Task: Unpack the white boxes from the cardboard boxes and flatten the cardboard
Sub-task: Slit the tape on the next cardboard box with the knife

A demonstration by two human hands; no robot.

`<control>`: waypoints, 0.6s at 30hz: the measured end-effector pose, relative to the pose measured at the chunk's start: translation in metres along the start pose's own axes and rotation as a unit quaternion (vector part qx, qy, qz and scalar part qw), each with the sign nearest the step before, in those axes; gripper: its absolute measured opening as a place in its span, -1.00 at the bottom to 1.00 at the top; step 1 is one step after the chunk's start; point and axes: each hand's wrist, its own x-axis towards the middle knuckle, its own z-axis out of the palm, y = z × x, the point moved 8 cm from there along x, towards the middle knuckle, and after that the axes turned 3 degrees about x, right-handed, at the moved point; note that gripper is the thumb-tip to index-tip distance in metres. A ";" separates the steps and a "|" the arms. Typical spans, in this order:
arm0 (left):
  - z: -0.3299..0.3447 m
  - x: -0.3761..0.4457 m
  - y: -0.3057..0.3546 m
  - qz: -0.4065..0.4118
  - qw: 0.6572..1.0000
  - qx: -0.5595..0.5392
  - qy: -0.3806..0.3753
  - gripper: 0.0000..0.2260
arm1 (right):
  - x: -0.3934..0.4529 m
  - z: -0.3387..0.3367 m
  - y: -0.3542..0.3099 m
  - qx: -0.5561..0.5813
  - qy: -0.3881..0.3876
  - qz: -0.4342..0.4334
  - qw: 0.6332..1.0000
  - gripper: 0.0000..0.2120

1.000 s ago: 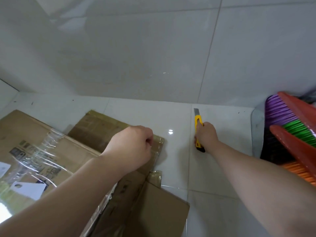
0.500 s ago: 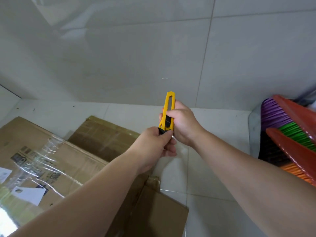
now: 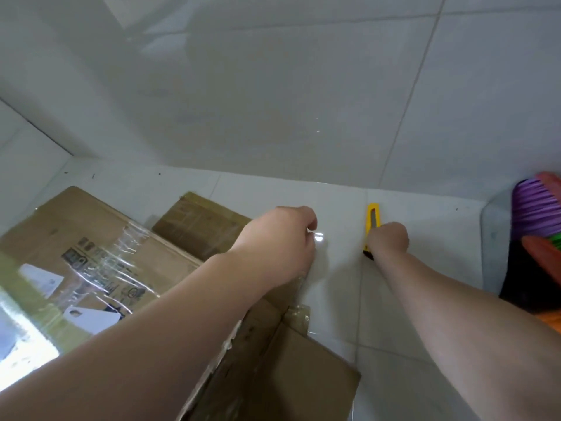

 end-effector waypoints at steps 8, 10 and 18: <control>-0.032 -0.020 -0.025 0.009 0.999 0.014 0.048 -0.79 | 0.011 -0.012 -0.003 -0.097 0.053 -0.033 0.993 -0.78; -0.046 -0.028 -0.034 0.015 0.997 0.037 0.065 -0.77 | 0.007 -0.019 -0.006 -0.119 0.071 -0.024 0.990 -0.71; -0.116 -0.120 -0.160 -0.076 0.985 0.079 0.130 -0.75 | -0.180 0.011 -0.236 0.055 -0.043 -0.444 0.893 -0.81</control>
